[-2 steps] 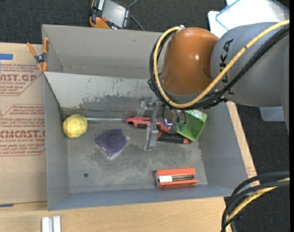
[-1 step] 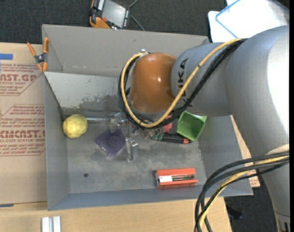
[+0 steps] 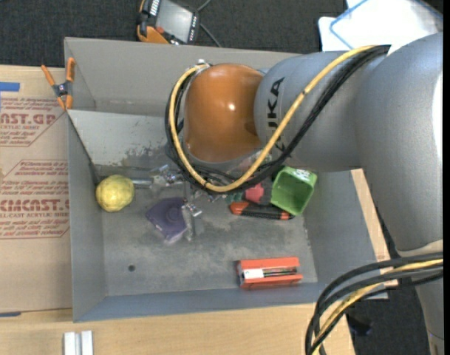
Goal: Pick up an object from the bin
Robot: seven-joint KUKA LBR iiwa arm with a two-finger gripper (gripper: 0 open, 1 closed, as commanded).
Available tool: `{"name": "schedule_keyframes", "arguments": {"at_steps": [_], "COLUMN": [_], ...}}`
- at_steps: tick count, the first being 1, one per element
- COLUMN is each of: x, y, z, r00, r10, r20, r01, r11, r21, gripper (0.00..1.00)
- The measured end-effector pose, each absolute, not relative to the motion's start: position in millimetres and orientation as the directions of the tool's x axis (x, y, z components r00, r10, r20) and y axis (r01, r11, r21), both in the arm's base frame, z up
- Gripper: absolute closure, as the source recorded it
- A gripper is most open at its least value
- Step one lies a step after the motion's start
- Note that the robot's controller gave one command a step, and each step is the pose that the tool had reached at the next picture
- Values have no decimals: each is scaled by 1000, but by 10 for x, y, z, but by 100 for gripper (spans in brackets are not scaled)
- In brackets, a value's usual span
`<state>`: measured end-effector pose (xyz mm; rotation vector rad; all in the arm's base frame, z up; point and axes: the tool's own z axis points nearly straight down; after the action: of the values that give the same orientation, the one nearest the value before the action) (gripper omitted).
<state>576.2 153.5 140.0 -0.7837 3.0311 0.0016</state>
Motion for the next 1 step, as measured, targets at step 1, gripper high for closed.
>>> {"name": "schedule_keyframes", "arguments": {"at_steps": [1], "x": [5878], "y": [1565], "z": [994], "r00": [-788], "r10": [-615], "r20": [-5], "r01": [-615], "r11": [788], "r21": [1], "gripper": [0]}}
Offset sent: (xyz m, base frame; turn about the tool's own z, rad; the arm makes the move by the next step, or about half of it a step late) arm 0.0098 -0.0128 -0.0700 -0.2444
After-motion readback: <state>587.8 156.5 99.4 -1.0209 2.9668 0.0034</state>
